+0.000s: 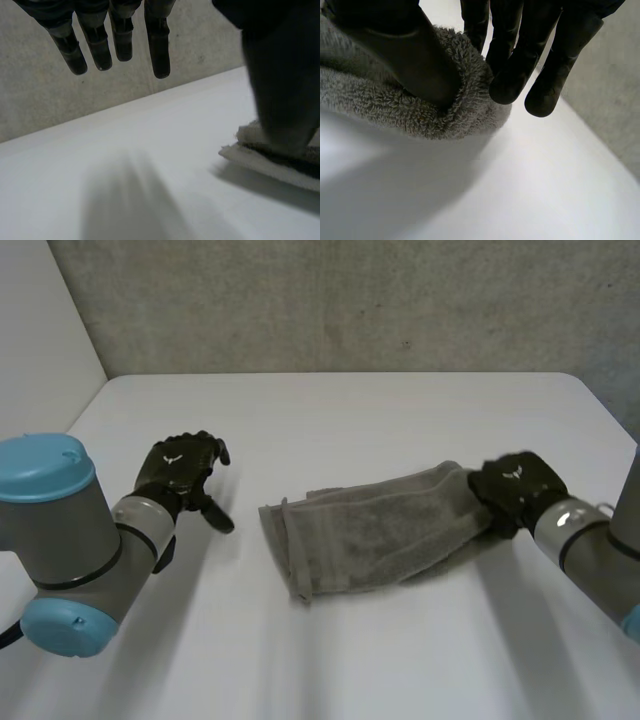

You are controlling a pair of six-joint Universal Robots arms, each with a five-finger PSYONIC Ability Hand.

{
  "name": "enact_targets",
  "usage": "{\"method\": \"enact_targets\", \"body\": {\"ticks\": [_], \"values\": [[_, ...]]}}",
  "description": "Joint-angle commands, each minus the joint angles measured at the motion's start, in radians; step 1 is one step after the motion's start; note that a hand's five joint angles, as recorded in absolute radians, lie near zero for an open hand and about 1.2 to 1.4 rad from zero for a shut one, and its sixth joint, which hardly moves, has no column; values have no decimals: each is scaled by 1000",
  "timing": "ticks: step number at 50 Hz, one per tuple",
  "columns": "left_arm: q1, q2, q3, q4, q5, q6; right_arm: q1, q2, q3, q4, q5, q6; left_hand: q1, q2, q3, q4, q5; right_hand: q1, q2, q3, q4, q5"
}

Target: Fold the towel.

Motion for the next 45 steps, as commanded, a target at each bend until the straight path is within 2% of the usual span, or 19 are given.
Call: {"method": "enact_targets", "body": {"ticks": [1,2,4,5,7,11,14,15,16,17,18,19,23,25,31,33,35,39,45], "values": [[1,43,0,0,-5,-2,227,10,-174,94,-5,15,-32,-29,-28,-39,-15,112,173,66,60,91],[1,43,0,0,-5,-2,228,10,-175,94,-5,15,-32,-29,-28,-39,-15,112,173,66,60,91],[3,60,-2,0,-6,-4,362,54,-237,96,-2,8,-32,-29,-28,-39,-15,112,173,66,60,91],[3,60,-2,0,-6,-4,363,54,-238,96,-2,8,-32,-29,-28,-39,-15,112,173,66,60,91],[8,83,-12,2,-9,-4,485,124,-300,96,-1,11,-35,-32,-31,-42,-18,112,173,66,60,91],[14,110,-17,5,-8,-33,593,226,-357,104,4,12,-35,-32,-31,-42,-18,112,173,66,60,91],[14,114,-17,5,-6,-51,611,252,-363,105,5,12,-32,-29,-28,-39,-15,112,173,66,60,91],[14,118,-17,3,-3,-73,621,266,-363,108,7,14,-32,-29,-28,-39,-15,43,105,-3,-9,23],[12,121,-17,3,0,-90,624,269,-357,110,11,15,-30,-26,-25,-36,-12,-350,-289,-396,-402,-370],[12,121,-17,3,0,-90,624,269,-357,110,11,15,-30,-26,-25,-36,-12,-354,-292,-400,-406,-374],[12,121,-17,3,2,-104,619,264,-353,110,18,20,-30,-26,-25,-36,-12,-659,-598,-705,-711,-680],[12,123,-15,6,2,-116,611,252,-347,113,25,26,-27,-23,-22,-33,-9,-825,-763,-871,-877,-845],[9,120,-5,6,2,-127,598,201,-333,117,47,58,-24,-20,-19,-30,-6,-976,-915,-1022,-1029,-997],[1,117,6,9,0,-130,564,133,-302,127,61,128,-21,-17,-17,-27,-3,-1058,-997,-1104,-1110,-1079],[-31,83,28,11,0,-142,444,54,-250,147,59,230,-18,-14,-14,-24,0,-1088,-1026,-1134,-1140,-1108],[-89,42,46,9,-1,-166,359,25,-216,163,50,265,-18,-14,-14,-24,0,-1079,-1018,-1125,-1131,-1099],[-107,26,51,6,-3,-183,328,19,-204,174,44,268,-15,-11,-11,-21,3,-1073,-1012,-1119,-1126,-1094],[-135,-8,49,0,-3,-214,302,24,-198,177,31,278,-15,-11,-11,-21,3,-1064,-1003,-1110,-1117,-1085],[-184,-63,20,-18,-5,-228,303,126,-224,168,-28,308,-12,-9,-8,-18,6,-1056,-994,-1102,-1108,-1076]]}}
